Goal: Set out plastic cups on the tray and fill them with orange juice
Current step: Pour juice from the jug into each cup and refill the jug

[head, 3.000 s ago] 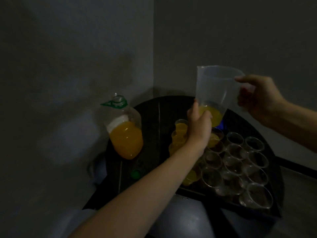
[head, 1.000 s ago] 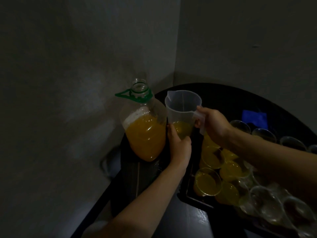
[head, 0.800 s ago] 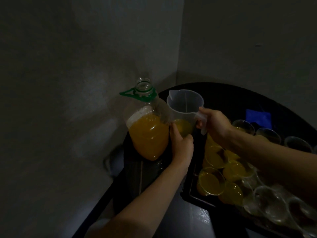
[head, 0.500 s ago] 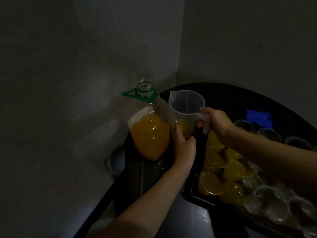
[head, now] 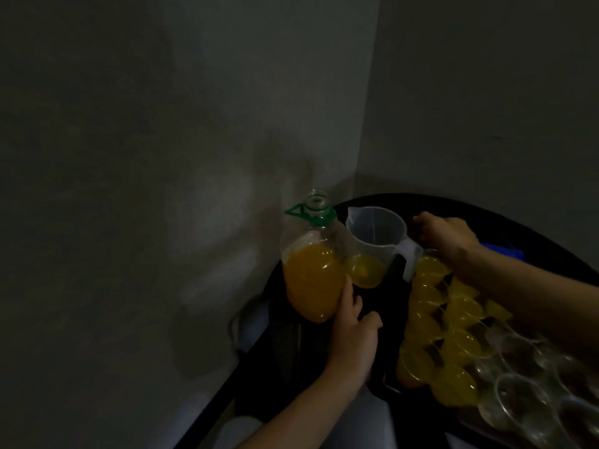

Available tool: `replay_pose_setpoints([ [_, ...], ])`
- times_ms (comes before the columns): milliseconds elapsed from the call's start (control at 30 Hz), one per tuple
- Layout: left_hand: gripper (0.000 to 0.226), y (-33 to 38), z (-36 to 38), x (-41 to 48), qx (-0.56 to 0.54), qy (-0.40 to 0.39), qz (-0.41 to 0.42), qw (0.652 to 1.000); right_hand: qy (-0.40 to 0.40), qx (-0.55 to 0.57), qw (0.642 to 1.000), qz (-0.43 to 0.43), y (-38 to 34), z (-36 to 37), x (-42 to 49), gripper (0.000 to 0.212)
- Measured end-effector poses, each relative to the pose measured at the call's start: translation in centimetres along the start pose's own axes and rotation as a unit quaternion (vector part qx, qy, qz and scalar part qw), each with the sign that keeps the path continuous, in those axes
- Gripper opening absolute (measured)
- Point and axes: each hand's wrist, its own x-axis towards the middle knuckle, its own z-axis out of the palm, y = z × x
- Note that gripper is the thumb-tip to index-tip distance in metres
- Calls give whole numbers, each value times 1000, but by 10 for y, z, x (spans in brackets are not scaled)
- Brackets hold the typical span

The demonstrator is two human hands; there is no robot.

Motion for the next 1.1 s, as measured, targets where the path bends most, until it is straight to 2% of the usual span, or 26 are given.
replay_pose_setpoints([
  [67, 70, 8, -12, -9, 8, 15, 8, 1000, 21, -17, 999, -41, -16, 3, -13, 34],
  [200, 21, 13, -41, -19, 61, 84, 71, 992, 44, -60, 984, -161, -51, 10, -41, 22],
  [300, 1, 12, -66, -21, 81, 184, 141, 969, 45, -68, 962, -260, -77, 17, -63, 17],
  [367, 24, 13, -80, -16, 82, 248, 169, 950, 28, -88, 947, -308, -96, 22, -73, 16],
  [433, 52, 13, -94, -6, 115, 278, 173, 938, 6, -118, 932, -342, -117, 25, -82, 11],
  [600, 119, 9, -108, 21, 243, 234, 141, 931, -78, -230, 873, -423, -153, 32, -101, 10],
  [700, 147, 3, -103, 34, 273, 229, 161, 920, -103, -260, 847, -453, -158, 42, -111, 14],
  [867, 158, -4, -101, 49, 251, 176, 117, 945, -113, -317, 801, -495, -147, 65, -116, 22],
  [1100, 161, -10, -98, 62, 237, 179, 157, 942, -76, -385, 773, -499, -126, 84, -114, 31],
])
